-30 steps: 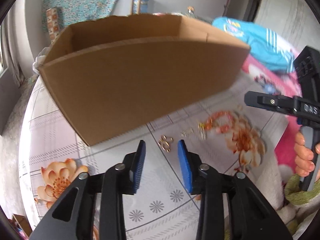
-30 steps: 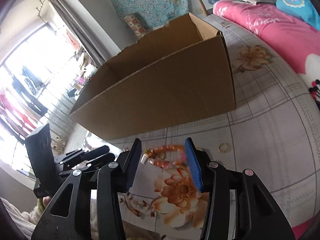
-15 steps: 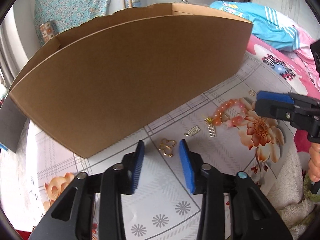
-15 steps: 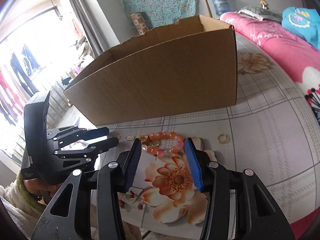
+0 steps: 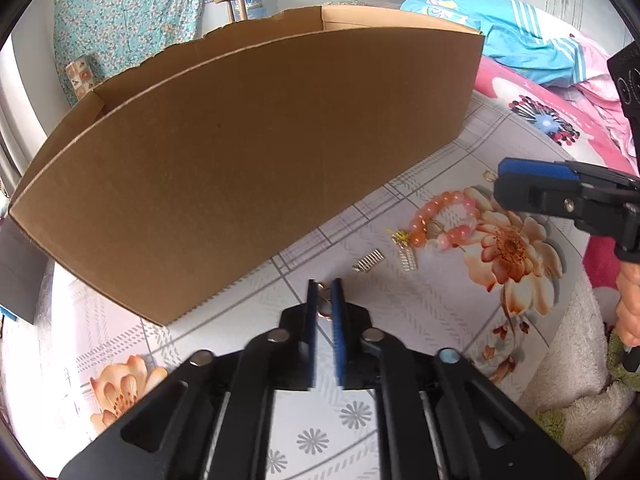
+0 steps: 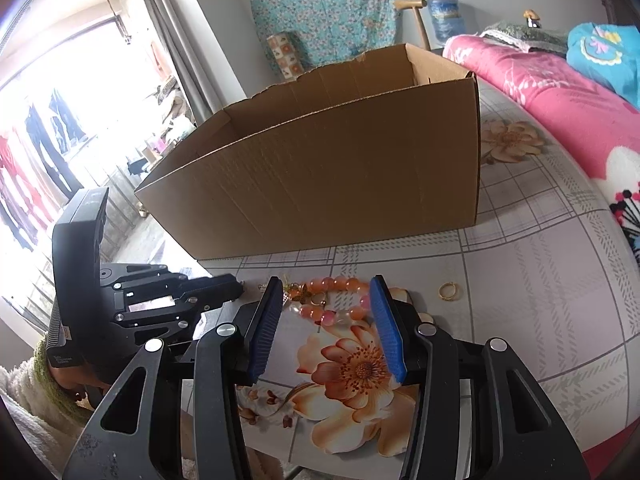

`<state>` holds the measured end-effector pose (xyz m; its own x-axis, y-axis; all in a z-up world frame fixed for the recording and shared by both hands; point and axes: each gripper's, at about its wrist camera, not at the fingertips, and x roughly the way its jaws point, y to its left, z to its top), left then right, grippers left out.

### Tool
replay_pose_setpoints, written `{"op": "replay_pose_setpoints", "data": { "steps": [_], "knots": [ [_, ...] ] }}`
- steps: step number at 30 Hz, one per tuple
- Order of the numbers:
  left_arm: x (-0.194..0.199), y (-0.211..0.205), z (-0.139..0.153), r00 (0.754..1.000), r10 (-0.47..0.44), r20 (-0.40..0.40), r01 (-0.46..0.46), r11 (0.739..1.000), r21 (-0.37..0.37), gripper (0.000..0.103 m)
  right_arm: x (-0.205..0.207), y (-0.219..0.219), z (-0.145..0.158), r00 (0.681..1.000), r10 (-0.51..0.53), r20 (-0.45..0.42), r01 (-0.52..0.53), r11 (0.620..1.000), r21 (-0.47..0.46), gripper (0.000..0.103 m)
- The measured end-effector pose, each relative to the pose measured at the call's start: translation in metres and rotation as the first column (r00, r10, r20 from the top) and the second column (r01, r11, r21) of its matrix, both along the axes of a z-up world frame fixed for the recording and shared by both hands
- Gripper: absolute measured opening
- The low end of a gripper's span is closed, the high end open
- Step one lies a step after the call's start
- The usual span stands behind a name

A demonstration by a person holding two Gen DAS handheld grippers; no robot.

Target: Organize jewelry

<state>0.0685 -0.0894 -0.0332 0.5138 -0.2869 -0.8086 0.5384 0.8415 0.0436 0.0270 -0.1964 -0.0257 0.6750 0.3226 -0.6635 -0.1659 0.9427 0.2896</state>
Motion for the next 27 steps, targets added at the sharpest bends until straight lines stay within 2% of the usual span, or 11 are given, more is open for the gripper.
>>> {"op": "replay_pose_setpoints", "data": {
  "steps": [4,8,11,14,16,17,19,21,25,27],
  "knots": [
    [-0.005,0.008,0.001,1.000,0.024,-0.012,-0.024,1.000,-0.008,0.005,0.000,0.003,0.004,1.000,0.006,0.010,-0.006,1.000,-0.003,0.045],
    [-0.008,0.022,0.001,0.995,0.077,-0.058,-0.081,0.995,-0.057,0.005,-0.003,0.014,0.005,0.999,0.052,0.016,-0.052,0.999,-0.003,0.045],
    [-0.012,0.035,0.002,0.988,0.104,-0.117,-0.119,0.983,-0.136,0.005,-0.002,0.029,0.002,0.995,0.103,0.004,-0.103,0.995,-0.018,0.045],
    [-0.016,0.047,-0.001,0.975,0.083,-0.208,-0.139,0.952,-0.272,0.005,0.000,0.040,0.002,0.990,0.142,-0.006,-0.142,0.989,-0.035,0.045],
    [-0.019,0.053,-0.004,0.970,0.070,-0.232,-0.145,0.934,-0.326,0.005,0.002,0.045,0.002,0.987,0.160,-0.010,-0.161,0.986,-0.040,0.045],
    [-0.020,0.055,-0.003,0.972,0.074,-0.223,-0.147,0.932,-0.331,0.005,0.003,0.047,0.003,0.986,0.168,-0.012,-0.168,0.985,-0.046,0.045],
    [-0.023,0.060,-0.002,0.977,0.080,-0.197,-0.144,0.932,-0.334,0.005,0.005,0.050,0.004,0.984,0.179,-0.014,-0.179,0.982,-0.061,0.045],
    [-0.026,0.063,0.001,0.983,0.101,-0.156,-0.145,0.942,-0.303,0.005,0.007,0.051,0.005,0.983,0.184,-0.018,-0.185,0.980,-0.075,0.045],
    [-0.029,0.056,-0.001,0.992,0.117,-0.052,-0.123,0.983,-0.135,0.005,0.010,0.054,0.001,0.981,0.190,-0.038,-0.192,0.978,-0.083,0.045],
    [-0.033,0.046,0.000,0.996,0.089,-0.027,-0.091,0.991,-0.100,0.006,0.013,0.055,0.000,0.981,0.189,-0.048,-0.193,0.978,-0.082,0.045]
  ]
}}
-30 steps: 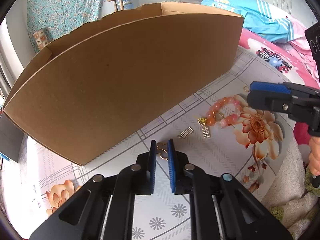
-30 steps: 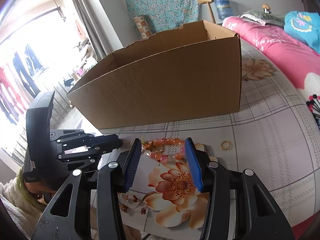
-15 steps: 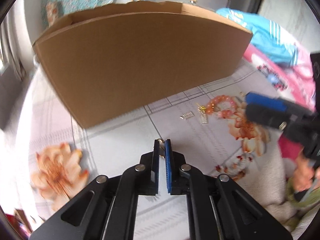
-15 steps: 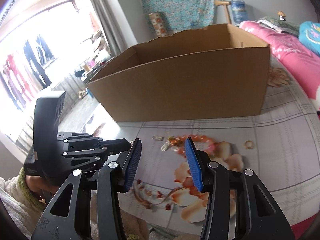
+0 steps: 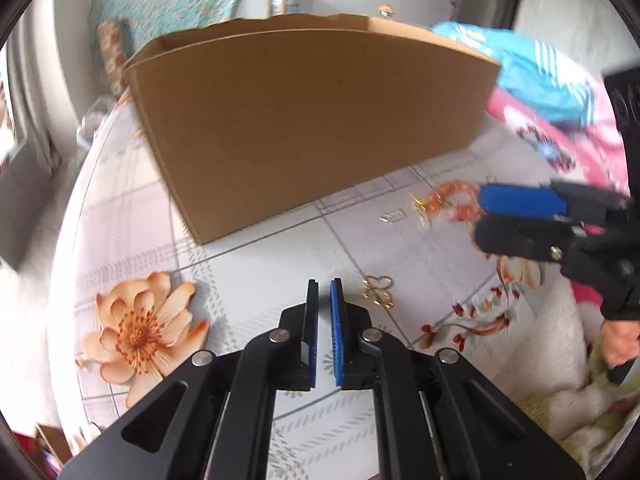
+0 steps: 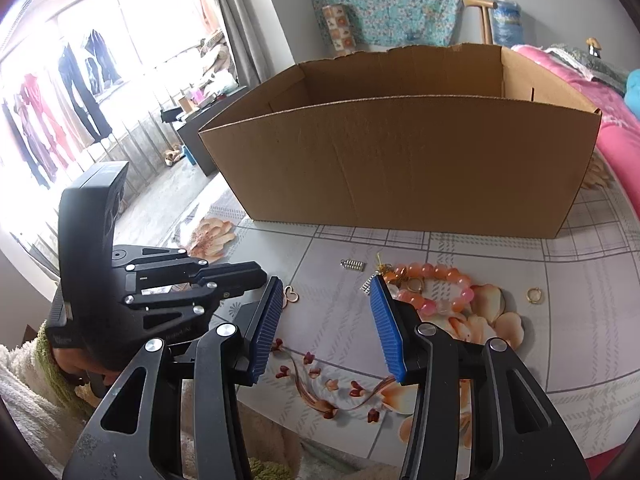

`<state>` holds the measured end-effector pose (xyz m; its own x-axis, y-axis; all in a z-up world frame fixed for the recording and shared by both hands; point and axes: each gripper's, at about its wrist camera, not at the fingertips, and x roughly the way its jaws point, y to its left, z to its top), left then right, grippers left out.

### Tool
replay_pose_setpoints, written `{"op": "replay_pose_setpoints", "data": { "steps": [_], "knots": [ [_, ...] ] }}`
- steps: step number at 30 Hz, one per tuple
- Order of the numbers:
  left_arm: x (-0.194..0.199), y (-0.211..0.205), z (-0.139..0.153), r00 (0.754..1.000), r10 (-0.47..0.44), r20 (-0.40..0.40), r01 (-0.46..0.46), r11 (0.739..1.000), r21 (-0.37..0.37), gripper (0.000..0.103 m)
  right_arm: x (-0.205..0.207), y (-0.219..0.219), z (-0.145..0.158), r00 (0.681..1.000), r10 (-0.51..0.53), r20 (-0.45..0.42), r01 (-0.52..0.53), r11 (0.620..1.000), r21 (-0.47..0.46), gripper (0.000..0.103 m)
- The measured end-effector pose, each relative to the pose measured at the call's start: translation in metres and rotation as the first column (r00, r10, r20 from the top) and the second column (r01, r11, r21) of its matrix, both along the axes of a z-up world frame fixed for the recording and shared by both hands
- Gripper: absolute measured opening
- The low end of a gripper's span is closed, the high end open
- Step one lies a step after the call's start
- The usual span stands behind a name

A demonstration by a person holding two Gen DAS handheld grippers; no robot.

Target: Organize jewelry

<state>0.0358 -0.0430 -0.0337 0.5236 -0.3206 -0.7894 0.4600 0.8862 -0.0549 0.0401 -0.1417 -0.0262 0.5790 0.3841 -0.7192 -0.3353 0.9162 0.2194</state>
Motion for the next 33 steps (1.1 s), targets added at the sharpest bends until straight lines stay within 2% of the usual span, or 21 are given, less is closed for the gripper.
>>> {"op": "replay_pose_setpoints", "data": {
  "steps": [5,13,15,18,20,30,33],
  "knots": [
    [-0.015,-0.024,-0.003,0.996,-0.060,0.065,0.054,0.994,0.095,0.009,-0.001,0.005,0.002,1.000,-0.003,0.004,0.003,1.000,0.003,0.045],
    [-0.011,-0.027,-0.004,0.998,-0.050,0.046,0.049,0.998,0.030,0.010,-0.006,-0.001,0.002,1.000,-0.021,0.009,0.021,1.000,0.006,0.045],
    [-0.009,-0.024,-0.003,0.998,-0.051,0.026,0.051,0.999,-0.010,0.011,-0.008,-0.004,0.003,1.000,-0.028,0.008,0.028,1.000,0.010,0.045],
    [-0.010,-0.012,0.001,0.998,-0.058,0.008,0.058,0.997,-0.060,0.021,-0.009,-0.008,0.002,0.999,-0.038,0.000,0.038,0.999,0.027,0.045],
    [-0.010,-0.009,0.001,0.998,-0.060,0.013,0.061,0.996,-0.060,0.037,-0.012,-0.012,-0.001,0.999,-0.043,-0.007,0.043,0.998,0.037,0.045],
    [-0.006,-0.023,-0.004,0.994,-0.093,0.051,0.093,0.996,0.006,0.037,-0.014,-0.013,-0.002,0.999,-0.049,-0.013,0.049,0.997,0.051,0.045],
    [-0.006,-0.025,-0.004,0.990,-0.124,0.060,0.123,0.992,0.024,0.032,-0.015,-0.015,-0.003,0.998,-0.053,-0.017,0.054,0.997,0.055,0.045]
  ]
}}
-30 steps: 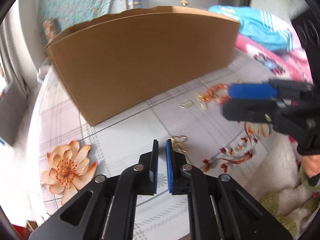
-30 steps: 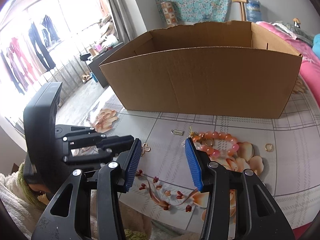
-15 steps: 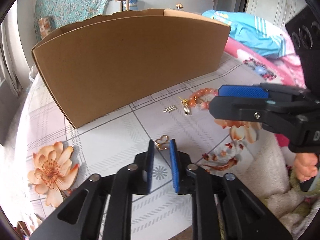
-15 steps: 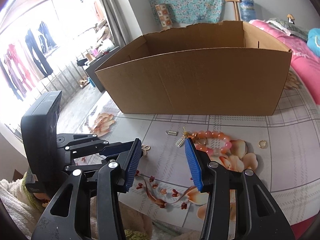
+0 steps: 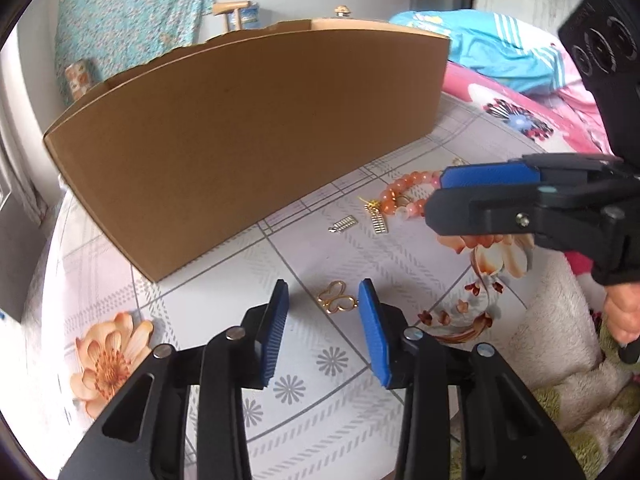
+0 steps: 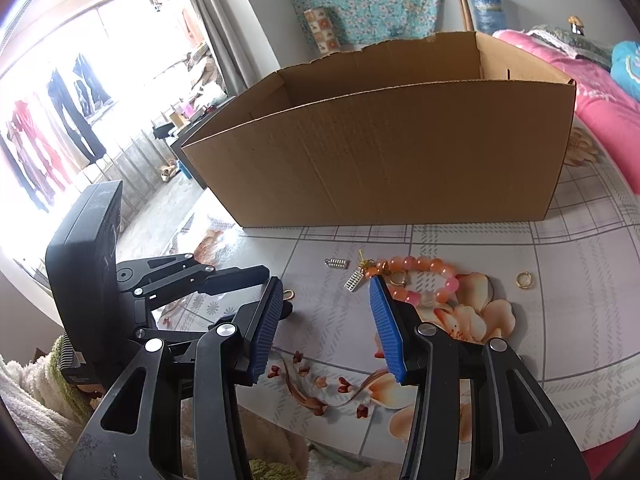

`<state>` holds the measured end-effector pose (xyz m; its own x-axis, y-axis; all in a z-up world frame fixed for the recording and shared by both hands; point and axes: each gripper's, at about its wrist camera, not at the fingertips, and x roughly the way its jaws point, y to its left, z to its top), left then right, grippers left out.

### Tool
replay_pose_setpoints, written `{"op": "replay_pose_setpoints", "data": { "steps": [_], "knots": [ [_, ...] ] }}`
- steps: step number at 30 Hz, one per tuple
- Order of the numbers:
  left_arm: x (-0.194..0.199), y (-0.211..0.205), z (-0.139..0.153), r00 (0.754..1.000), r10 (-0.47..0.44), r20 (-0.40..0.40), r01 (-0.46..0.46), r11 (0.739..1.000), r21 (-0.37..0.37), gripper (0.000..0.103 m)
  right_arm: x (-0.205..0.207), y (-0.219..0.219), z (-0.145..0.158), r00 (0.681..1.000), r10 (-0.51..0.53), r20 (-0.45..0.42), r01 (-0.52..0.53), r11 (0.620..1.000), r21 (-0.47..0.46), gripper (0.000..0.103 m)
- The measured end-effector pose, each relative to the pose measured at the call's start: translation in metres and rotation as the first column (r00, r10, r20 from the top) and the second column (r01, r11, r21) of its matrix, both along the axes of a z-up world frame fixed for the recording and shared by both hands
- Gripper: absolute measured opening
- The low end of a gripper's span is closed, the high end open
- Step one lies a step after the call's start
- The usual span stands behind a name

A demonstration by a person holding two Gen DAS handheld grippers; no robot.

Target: Organize jewelry

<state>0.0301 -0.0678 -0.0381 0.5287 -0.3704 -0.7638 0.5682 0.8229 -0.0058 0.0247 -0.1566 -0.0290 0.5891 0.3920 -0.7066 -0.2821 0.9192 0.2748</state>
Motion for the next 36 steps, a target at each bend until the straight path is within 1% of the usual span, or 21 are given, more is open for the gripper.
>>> {"op": "replay_pose_setpoints", "data": {
  "steps": [3,4,11,13,16,21,24,25,26,27,28,33,36],
  "knots": [
    [0.001,0.001,0.000,1.000,-0.009,0.001,0.009,1.000,0.004,0.022,0.002,0.000,-0.001,1.000,-0.005,-0.005,0.005,1.000,0.004,0.045],
    [0.002,0.002,0.001,1.000,-0.009,0.001,0.009,1.000,0.006,0.016,0.002,0.000,-0.002,1.000,-0.007,-0.006,0.007,1.000,0.007,0.045],
    [0.002,0.003,0.000,1.000,-0.009,-0.001,0.009,1.000,-0.006,0.015,0.002,-0.001,0.000,1.000,-0.007,-0.004,0.007,1.000,0.005,0.045],
    [0.004,0.006,0.001,1.000,0.001,-0.009,-0.001,1.000,-0.018,0.004,0.002,-0.002,0.001,1.000,-0.008,-0.002,0.008,1.000,0.004,0.045],
    [0.005,0.012,0.001,1.000,0.005,-0.020,-0.006,0.999,-0.036,0.004,0.001,-0.002,0.002,1.000,-0.010,0.001,0.010,1.000,0.003,0.045],
    [0.004,0.017,0.002,1.000,0.016,-0.026,-0.017,0.999,-0.036,0.004,0.001,0.000,0.002,1.000,-0.006,0.001,0.006,1.000,0.002,0.045],
    [0.004,0.023,0.004,0.999,0.013,-0.038,-0.015,0.998,-0.061,0.005,0.002,0.002,0.003,1.000,0.001,0.003,-0.001,1.000,0.000,0.045],
    [0.004,0.024,0.005,0.999,0.014,-0.050,-0.017,0.998,-0.066,0.006,0.002,0.003,0.003,1.000,0.003,0.002,-0.003,1.000,0.001,0.045],
    [0.005,0.024,0.005,0.998,0.016,-0.056,-0.019,0.998,-0.066,0.012,0.002,0.003,0.002,1.000,0.004,0.001,-0.004,1.000,0.001,0.045],
    [0.005,0.025,0.005,0.998,0.018,-0.060,-0.022,0.998,-0.066,0.016,0.002,0.003,0.002,1.000,0.005,0.001,-0.005,1.000,0.002,0.045],
    [0.005,0.025,0.005,0.998,0.020,-0.065,-0.024,0.998,-0.064,0.022,0.002,0.003,0.002,1.000,0.006,0.000,-0.006,1.000,0.003,0.045],
    [0.005,0.018,0.005,0.996,0.008,-0.090,-0.012,0.999,-0.040,0.022,0.001,0.003,0.002,1.000,0.007,0.006,-0.007,1.000,0.009,0.045],
    [0.005,0.011,0.006,0.996,0.025,-0.082,-0.024,1.000,0.006,0.022,-0.001,0.001,0.002,1.000,0.003,0.013,-0.003,1.000,0.018,0.045]
  ]
}}
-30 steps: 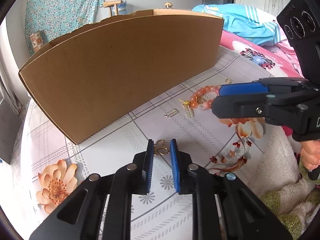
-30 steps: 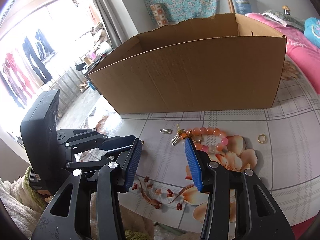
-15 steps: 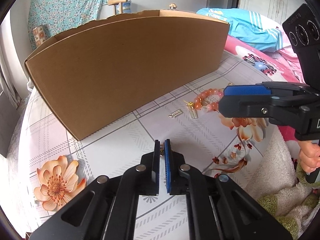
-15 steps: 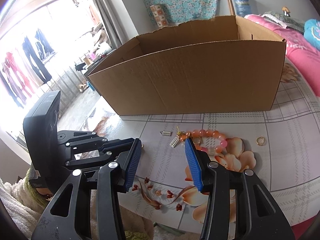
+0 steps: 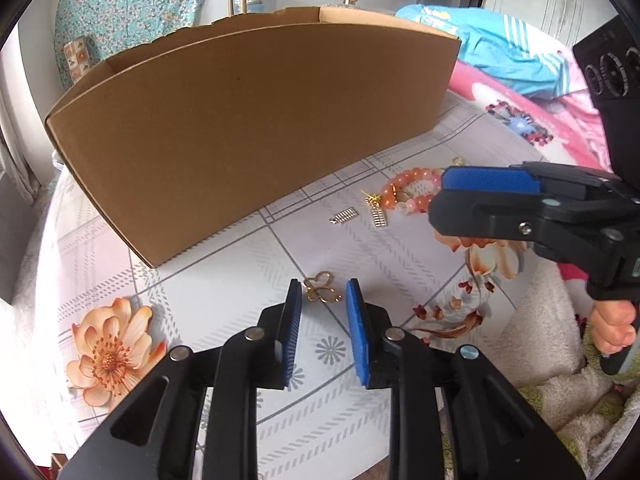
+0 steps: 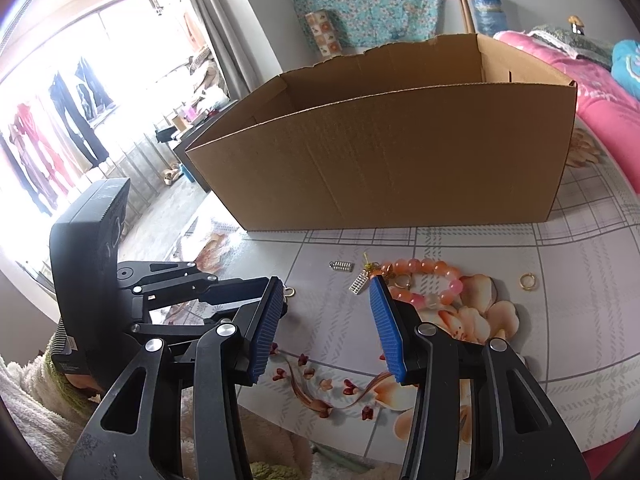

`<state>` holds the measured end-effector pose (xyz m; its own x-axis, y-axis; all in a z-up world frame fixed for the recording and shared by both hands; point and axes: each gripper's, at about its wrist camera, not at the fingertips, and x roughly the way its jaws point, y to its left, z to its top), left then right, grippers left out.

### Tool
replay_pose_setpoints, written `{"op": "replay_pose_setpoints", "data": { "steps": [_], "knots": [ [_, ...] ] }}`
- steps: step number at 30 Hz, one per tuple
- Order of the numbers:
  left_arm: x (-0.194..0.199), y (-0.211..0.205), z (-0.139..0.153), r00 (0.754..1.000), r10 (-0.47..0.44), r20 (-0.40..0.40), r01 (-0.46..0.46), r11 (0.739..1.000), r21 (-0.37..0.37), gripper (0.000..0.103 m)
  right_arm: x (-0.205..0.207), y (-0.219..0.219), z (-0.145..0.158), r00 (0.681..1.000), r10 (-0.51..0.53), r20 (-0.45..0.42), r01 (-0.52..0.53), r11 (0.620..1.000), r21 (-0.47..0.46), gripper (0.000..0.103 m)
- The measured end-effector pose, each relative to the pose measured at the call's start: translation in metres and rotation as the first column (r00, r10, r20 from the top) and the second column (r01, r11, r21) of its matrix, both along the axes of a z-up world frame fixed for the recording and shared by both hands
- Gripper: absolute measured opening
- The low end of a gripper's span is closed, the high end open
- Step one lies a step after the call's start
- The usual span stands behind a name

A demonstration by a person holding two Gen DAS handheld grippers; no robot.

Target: Organize jewelry

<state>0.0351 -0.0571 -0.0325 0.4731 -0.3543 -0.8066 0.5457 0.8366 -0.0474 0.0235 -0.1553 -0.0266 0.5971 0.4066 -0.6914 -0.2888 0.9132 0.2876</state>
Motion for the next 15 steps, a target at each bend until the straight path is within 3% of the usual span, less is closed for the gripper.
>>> {"op": "replay_pose_setpoints", "data": {
  "steps": [8,9,10,15],
  "knots": [
    [0.001,-0.013,0.000,1.000,-0.014,0.009,0.013,0.997,0.082,0.012,-0.008,-0.014,0.003,0.999,-0.025,0.024,0.024,0.999,0.026,0.045],
    [0.000,-0.013,0.000,1.000,-0.023,0.008,0.022,0.997,0.079,0.003,-0.009,-0.016,0.003,0.999,-0.029,0.026,0.028,0.999,0.030,0.045],
    [0.000,-0.013,0.000,1.000,-0.025,0.007,0.025,0.997,0.079,0.000,-0.010,-0.017,0.003,0.999,-0.035,0.028,0.034,0.999,0.035,0.045],
    [0.001,-0.012,-0.001,1.000,-0.026,-0.001,0.026,0.997,0.068,0.000,-0.012,-0.023,0.001,0.998,-0.051,0.030,0.049,0.997,0.055,0.045]
  ]
}}
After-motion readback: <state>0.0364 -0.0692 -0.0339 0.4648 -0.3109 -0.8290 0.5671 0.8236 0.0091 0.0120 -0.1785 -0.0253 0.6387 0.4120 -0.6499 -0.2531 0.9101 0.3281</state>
